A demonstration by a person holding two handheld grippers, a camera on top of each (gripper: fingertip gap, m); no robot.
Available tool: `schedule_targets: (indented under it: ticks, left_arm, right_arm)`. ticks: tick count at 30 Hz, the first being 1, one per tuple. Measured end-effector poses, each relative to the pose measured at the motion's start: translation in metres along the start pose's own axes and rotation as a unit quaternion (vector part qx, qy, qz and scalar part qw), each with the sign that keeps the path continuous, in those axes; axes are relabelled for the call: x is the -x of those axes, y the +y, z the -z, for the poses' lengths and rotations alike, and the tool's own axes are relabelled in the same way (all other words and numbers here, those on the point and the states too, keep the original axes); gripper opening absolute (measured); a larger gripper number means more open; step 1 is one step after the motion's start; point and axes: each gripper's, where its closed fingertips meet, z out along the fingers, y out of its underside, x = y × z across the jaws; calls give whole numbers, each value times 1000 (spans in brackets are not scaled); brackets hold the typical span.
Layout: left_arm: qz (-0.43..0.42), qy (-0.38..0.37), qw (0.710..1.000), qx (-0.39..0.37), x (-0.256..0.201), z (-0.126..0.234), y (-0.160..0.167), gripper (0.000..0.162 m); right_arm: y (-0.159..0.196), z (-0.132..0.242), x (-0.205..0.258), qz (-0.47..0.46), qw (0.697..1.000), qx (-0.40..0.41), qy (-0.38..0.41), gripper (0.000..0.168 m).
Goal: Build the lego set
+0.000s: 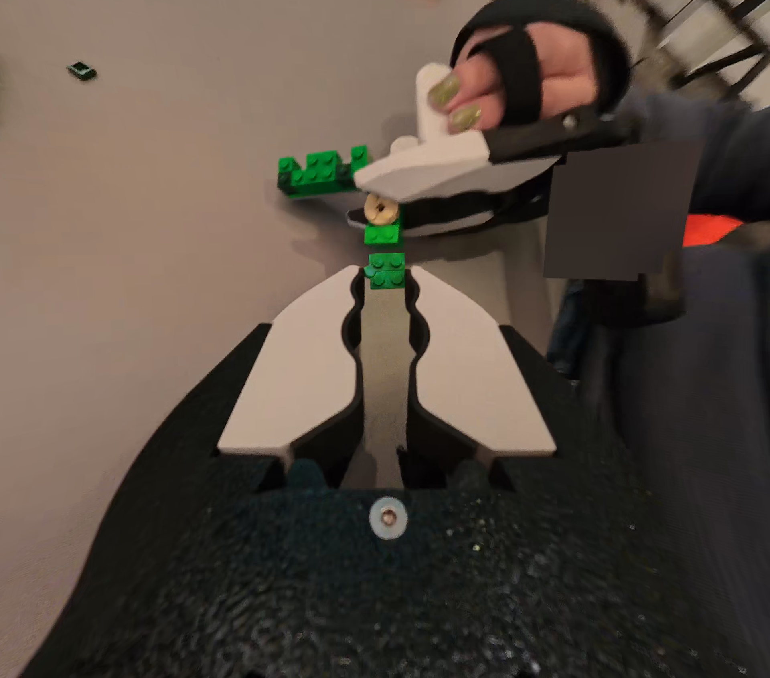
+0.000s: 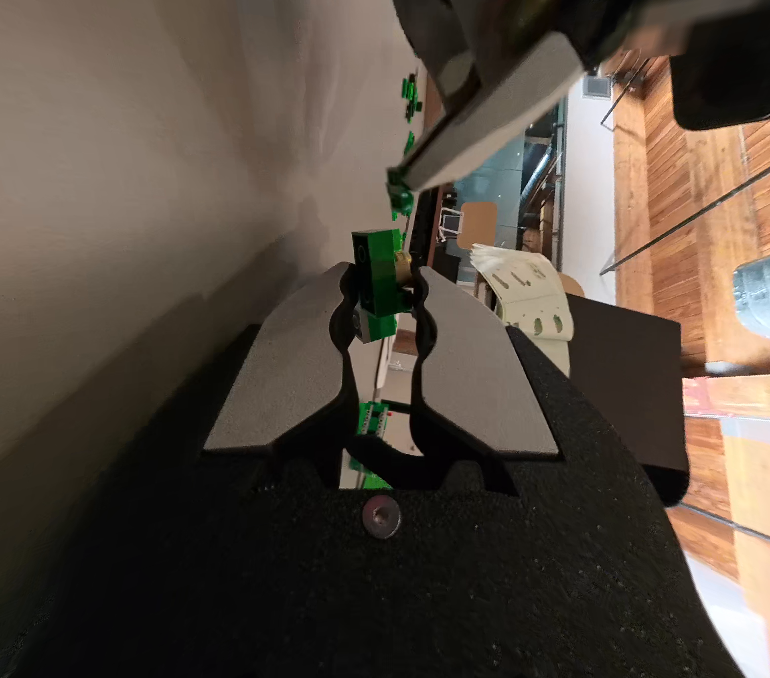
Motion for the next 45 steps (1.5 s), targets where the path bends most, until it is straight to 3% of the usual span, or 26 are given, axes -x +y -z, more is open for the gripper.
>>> schedule_targets:
  ticks: [4,22,45]
  left_arm:
    - [23,34,999,-26,-5,1,-8,18]
    - [51,51,997,32,-3,-7,4,18]
    - [-7,103,971,214,-16,-2,17,18]
  right_arm:
    - [-5,0,0,2,1000,-7,3,25]
    - [-13,3,4,-27,999,-41,-9,25]
    - [-30,14,3,34,995,-93,1,25]
